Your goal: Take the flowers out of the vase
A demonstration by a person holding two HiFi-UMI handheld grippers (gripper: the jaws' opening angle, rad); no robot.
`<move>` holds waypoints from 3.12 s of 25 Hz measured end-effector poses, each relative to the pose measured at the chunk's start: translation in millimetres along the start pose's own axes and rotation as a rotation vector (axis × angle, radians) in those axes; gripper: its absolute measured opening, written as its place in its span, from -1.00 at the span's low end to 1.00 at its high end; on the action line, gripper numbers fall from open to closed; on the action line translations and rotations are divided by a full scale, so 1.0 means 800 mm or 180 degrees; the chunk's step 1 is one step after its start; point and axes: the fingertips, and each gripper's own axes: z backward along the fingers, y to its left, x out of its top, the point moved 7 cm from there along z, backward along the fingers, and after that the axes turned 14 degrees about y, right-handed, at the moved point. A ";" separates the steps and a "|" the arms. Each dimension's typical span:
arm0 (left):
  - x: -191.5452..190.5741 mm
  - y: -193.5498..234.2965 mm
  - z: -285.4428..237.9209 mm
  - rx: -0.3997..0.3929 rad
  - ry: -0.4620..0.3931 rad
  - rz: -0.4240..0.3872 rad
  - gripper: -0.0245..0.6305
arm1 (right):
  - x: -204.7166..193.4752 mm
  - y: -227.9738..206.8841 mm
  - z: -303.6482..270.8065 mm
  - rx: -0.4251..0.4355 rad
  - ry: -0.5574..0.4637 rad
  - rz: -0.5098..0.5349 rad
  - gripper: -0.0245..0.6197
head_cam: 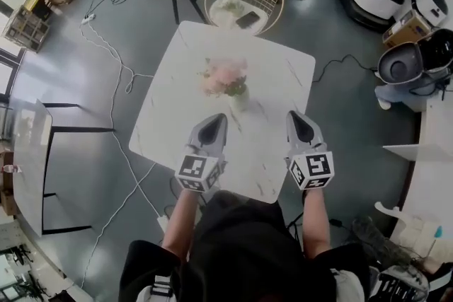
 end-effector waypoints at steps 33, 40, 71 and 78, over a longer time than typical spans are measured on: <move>-0.042 0.051 -0.152 0.0147 0.0326 0.0947 0.44 | -0.017 -0.072 -0.111 0.0344 0.0389 0.0109 -0.92; -0.033 0.057 -0.170 0.0042 0.0251 0.0979 0.49 | -0.019 -0.083 -0.123 0.0309 0.0440 0.0088 -0.92; -0.006 0.058 -0.179 0.0193 0.0342 0.0716 -0.30 | -0.028 -0.093 -0.128 0.0230 0.0451 -0.0056 -0.92; 0.008 0.050 -0.172 0.0229 0.0300 0.0668 -0.37 | -0.030 -0.095 -0.116 0.0210 0.0404 -0.0087 -0.92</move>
